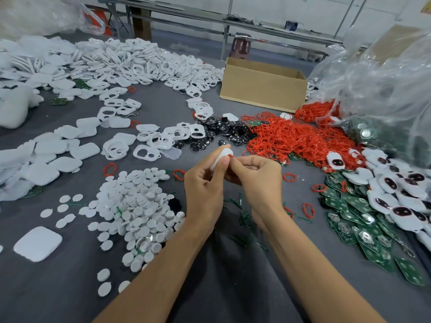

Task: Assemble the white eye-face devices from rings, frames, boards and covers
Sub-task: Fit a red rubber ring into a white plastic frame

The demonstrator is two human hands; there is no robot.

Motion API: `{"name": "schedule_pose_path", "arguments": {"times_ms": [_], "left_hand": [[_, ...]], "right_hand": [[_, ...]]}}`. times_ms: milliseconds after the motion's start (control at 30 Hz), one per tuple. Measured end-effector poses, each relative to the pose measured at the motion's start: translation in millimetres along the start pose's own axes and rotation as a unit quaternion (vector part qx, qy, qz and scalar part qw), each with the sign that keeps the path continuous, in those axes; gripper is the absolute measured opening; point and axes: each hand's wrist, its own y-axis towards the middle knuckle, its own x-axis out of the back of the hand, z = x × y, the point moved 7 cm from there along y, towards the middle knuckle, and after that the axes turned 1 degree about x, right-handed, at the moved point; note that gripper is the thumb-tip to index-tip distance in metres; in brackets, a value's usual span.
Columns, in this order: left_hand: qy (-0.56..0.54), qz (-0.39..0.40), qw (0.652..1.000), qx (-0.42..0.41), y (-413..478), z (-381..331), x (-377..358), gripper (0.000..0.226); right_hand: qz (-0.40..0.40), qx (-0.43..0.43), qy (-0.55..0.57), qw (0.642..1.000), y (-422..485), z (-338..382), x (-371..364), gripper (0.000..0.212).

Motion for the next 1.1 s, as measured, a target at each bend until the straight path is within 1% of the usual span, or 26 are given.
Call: {"name": "schedule_pose_path", "arguments": {"times_ms": [33,133,267,333,367,433,467,533,633,733,933,1100], "left_hand": [[-0.001,0.001,1.0,-0.002,-0.1,-1.4,0.1,0.02],[-0.005,-0.003,1.0,-0.009,-1.1,-5.1,2.1,0.028],[-0.036,-0.003,0.999,0.025,-2.1,-2.0,1.5,0.023],[-0.049,-0.006,0.998,0.047,-2.6,0.8,-0.4,0.023],[-0.052,-0.012,0.997,0.056,-2.6,2.6,-0.5,0.024],[-0.06,-0.043,0.994,0.078,-1.3,8.5,4.5,0.022],[-0.061,-0.062,0.992,0.092,-0.4,12.3,8.1,0.02],[-0.062,-0.078,0.989,0.108,0.0,16.1,11.4,0.02],[-0.063,-0.034,0.993,0.095,-2.0,10.8,2.5,0.028],[-0.069,0.0,0.994,0.09,-3.4,8.3,-4.7,0.029],[-0.052,0.01,0.994,0.091,-4.2,9.5,-6.1,0.026],[-0.042,0.006,0.995,0.091,-3.3,11.4,-4.0,0.025]], "right_hand": [[0.009,-0.008,0.02,1.0,-0.4,0.0,-1.1,0.011],[0.036,-0.012,0.044,0.998,-1.7,2.6,-4.7,0.012],[0.061,-0.008,0.033,0.998,0.9,6.2,-2.7,0.013],[0.059,0.001,0.004,0.998,2.2,7.3,0.1,0.014],[0.052,0.017,-0.029,0.998,2.9,8.7,1.3,0.014],[0.022,0.078,-0.117,0.99,3.9,14.7,3.3,0.017],[0.002,0.105,-0.144,0.984,4.2,18.0,4.9,0.018],[-0.022,0.124,-0.151,0.98,5.4,21.4,7.8,0.019],[-0.015,0.113,-0.159,0.981,4.6,21.1,6.0,0.017],[-0.012,0.101,-0.17,0.98,1.9,20.1,3.5,0.014],[-0.024,0.126,-0.191,0.973,0.7,20.6,4.8,0.016],[-0.01,0.146,-0.211,0.966,0.0,22.6,2.6,0.018]]}}
